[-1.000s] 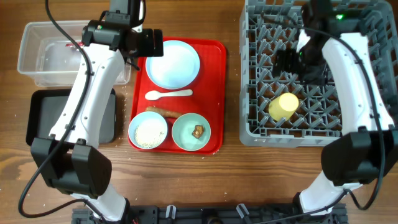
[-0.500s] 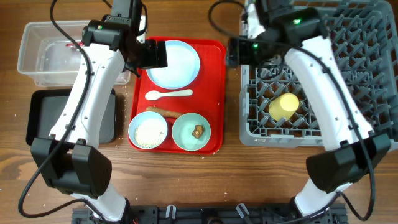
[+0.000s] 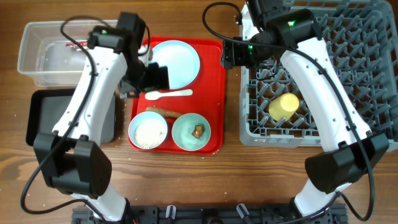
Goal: Sort waste into correct bins and load items into the dishwasher rack
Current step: 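Reach the left gripper to the bowl of rice and grasp its rim, then tip the rice bowl over the black tray to empty the rice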
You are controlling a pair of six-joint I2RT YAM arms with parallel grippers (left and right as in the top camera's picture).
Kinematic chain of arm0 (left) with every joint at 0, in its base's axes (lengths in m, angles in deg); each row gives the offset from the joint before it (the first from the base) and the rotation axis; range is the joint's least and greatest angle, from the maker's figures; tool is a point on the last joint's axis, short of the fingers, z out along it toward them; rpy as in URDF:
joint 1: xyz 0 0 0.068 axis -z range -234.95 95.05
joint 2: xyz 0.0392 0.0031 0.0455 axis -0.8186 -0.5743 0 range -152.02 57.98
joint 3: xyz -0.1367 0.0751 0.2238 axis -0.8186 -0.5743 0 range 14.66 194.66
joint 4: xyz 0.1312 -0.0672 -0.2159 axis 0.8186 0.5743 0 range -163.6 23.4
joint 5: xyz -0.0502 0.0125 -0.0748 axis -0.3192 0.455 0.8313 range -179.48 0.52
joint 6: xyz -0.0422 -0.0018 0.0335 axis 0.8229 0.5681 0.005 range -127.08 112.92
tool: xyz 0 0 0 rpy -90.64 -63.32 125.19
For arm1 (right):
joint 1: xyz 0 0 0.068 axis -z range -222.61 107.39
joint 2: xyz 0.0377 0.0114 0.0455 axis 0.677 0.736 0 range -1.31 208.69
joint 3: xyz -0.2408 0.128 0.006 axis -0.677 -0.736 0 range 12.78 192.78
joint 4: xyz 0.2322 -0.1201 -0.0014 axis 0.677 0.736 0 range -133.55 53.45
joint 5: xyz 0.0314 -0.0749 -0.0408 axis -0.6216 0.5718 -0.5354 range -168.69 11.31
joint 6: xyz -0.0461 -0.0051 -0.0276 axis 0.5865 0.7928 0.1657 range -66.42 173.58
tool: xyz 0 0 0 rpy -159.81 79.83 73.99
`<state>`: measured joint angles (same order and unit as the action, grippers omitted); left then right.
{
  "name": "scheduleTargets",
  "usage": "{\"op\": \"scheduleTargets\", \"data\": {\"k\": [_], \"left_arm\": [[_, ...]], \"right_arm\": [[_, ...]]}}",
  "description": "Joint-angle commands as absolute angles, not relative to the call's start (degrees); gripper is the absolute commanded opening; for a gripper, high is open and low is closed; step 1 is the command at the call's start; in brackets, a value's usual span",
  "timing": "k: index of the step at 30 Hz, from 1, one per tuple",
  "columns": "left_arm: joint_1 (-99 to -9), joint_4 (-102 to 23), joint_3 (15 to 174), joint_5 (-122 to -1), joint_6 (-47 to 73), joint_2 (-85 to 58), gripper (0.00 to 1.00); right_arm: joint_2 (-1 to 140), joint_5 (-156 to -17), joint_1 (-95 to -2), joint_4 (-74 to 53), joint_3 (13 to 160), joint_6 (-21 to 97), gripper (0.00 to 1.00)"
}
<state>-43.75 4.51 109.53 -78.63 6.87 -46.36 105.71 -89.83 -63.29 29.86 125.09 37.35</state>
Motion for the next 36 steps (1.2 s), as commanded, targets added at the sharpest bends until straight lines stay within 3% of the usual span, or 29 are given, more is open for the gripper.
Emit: {"op": "scheduleTargets", "data": {"k": [1,13,17,21,29,36], "left_arm": [[-43.8,2.0,102.7,-77.3,11.7,-46.2,0.90],[-43.4,-9.7,102.0,-81.4,11.4,-46.2,0.90],[-42.1,-7.4,101.9,-81.4,11.5,-46.3,0.84],[-37.6,-4.2,99.1,-81.5,18.1,-46.3,0.76],[-33.8,-8.2,90.5,-88.6,26.5,-46.3,0.74],[-34.5,-16.5,84.7,-88.0,28.1,-46.3,0.54]], "right_arm": [[105.3,-90.2,-63.3,29.5,125.6,38.1,0.82],[105.3,-91.7,-66.1,27.0,118.8,37.6,0.82],[105.3,-90.1,-66.4,26.2,118.5,36.9,0.82],[105.3,-87.7,-65.7,24.9,118.5,37.0,0.82],[105.3,-87.7,-64.2,24.9,118.5,38.4,0.82],[105.3,-87.7,-64.2,24.9,118.5,38.5,0.82]]}}
